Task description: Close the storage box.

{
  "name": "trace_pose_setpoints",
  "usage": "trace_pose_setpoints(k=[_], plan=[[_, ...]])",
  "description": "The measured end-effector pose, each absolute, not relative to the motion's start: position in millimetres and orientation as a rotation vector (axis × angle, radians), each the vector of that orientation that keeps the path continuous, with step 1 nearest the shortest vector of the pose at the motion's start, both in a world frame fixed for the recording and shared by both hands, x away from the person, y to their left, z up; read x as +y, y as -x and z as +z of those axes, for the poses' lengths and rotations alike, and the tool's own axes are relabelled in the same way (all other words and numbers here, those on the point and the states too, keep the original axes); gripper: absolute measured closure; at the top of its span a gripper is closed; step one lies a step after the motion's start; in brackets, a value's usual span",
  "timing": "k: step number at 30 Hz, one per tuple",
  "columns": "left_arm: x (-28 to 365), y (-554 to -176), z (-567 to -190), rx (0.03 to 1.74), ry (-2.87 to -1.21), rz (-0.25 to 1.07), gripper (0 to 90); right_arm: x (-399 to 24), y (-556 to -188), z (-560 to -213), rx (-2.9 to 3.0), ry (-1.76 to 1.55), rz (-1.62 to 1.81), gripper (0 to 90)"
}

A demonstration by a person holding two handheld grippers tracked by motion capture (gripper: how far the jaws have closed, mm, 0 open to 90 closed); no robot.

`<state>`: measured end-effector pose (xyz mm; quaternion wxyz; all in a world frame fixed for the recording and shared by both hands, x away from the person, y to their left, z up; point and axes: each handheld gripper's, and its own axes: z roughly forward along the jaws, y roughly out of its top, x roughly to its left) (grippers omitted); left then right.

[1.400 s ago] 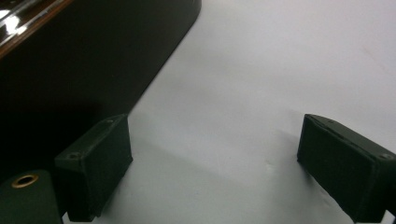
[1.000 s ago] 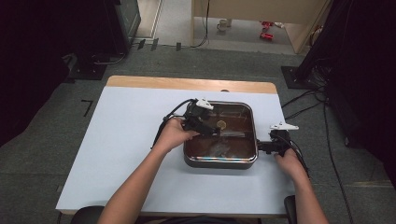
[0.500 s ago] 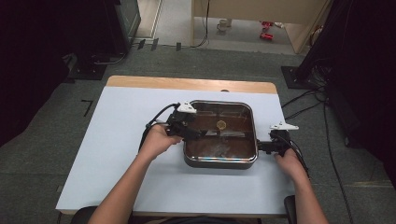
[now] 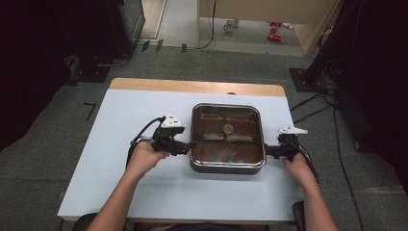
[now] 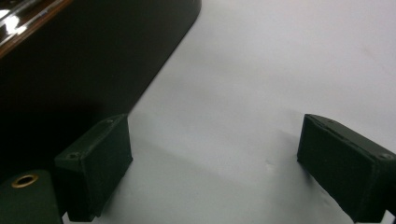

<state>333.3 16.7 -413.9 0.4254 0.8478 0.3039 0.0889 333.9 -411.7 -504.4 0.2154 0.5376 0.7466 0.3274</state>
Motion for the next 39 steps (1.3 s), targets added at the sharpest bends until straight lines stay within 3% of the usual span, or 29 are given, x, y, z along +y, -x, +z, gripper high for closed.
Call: trace_pose_setpoints(k=[18, 35, 39], plan=[[63, -306, -452, 0.801, -2.085, 0.325, 25.9, -412, -334, -504, 2.070, -1.490, 0.906, 9.4], [65, -292, -491, 0.880, -2.227, 0.285, 25.8, -412, -334, -504, 2.070, -1.490, 0.906, 9.4], [61, -288, -494, 0.887, -2.213, 0.325, 22.7, -412, -334, -504, 2.070, -1.490, 0.907, 9.4]])
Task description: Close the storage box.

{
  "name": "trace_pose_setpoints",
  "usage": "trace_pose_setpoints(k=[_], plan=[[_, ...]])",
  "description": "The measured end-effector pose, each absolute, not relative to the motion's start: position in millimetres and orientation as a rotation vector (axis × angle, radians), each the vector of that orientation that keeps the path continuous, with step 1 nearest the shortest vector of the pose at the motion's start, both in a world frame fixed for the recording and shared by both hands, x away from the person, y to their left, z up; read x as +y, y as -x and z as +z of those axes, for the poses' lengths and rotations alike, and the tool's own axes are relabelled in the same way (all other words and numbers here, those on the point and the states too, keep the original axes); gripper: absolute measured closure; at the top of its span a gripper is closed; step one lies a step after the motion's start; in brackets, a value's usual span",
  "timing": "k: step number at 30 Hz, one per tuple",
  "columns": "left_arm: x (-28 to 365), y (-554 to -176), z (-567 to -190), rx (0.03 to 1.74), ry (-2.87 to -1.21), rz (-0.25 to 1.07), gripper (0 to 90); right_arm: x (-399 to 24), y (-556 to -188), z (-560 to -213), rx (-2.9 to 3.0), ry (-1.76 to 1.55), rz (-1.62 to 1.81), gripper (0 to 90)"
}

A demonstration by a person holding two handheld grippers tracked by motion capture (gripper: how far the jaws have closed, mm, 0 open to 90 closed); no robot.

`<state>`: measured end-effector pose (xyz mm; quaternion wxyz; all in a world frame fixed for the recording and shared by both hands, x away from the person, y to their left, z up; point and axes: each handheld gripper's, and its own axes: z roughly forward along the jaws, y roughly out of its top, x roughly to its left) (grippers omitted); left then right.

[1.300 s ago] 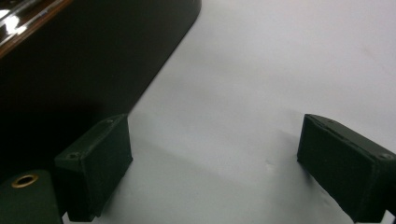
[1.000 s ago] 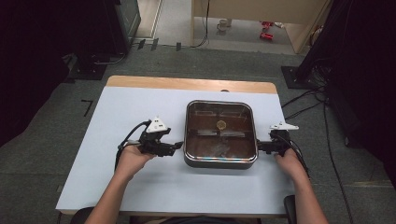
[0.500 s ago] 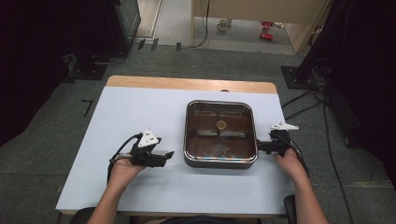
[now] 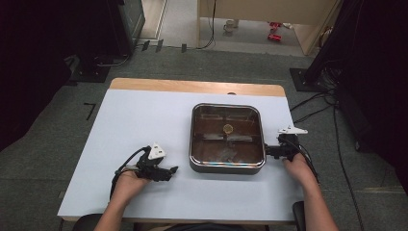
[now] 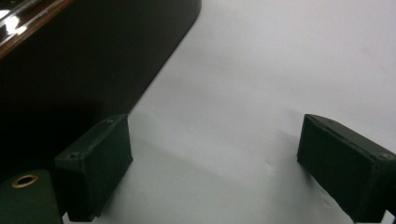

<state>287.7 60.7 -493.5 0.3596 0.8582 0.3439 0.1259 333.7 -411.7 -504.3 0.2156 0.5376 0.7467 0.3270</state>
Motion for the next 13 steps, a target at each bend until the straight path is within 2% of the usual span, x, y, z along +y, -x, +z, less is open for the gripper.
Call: trace_pose_setpoints(k=[4, 13], plan=[[53.0, -279.7, -499.2, 0.921, -2.174, 0.395, 15.4, -411.6, -333.7, -504.2, 2.070, -1.490, 0.906, 9.4], [53.2, -279.4, -499.5, 0.921, -2.171, 0.397, 15.2, -411.6, -333.7, -504.2, 2.070, -1.490, 0.906, 9.4]])
